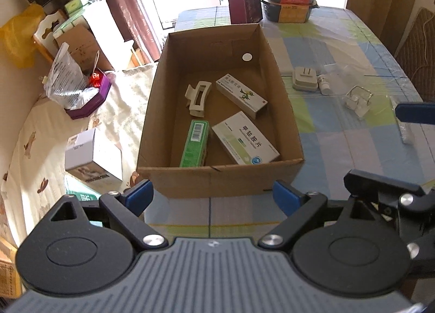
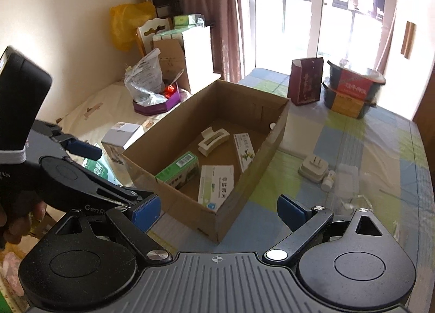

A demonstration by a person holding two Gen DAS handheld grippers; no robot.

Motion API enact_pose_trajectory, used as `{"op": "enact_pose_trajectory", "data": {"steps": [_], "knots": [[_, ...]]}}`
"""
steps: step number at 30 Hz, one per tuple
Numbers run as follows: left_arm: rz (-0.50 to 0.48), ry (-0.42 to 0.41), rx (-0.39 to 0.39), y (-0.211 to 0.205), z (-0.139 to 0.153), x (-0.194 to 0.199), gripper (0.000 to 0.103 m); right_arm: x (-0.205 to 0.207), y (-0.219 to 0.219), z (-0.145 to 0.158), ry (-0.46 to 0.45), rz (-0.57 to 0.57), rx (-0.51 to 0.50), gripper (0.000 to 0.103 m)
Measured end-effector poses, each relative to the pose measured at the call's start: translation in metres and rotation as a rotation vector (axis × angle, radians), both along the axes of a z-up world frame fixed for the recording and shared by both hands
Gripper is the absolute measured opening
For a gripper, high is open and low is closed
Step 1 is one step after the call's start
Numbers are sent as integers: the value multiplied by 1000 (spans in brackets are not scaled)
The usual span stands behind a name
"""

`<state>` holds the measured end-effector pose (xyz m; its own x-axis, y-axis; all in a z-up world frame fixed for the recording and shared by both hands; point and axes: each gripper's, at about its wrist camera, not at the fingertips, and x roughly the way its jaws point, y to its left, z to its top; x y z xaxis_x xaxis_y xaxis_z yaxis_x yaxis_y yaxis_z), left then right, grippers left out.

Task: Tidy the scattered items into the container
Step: 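Withdraw both tools from the cardboard box toward the remaining items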

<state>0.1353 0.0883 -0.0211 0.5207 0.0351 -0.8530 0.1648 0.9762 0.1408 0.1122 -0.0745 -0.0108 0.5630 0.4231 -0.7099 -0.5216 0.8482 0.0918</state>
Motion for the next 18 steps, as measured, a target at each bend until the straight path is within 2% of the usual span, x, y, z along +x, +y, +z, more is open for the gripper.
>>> {"op": "enact_pose_trajectory", "data": {"steps": [18], "knots": [[30, -10, -40, -24, 1, -31, 93, -25, -34, 3, 27, 16, 6, 97]]}}
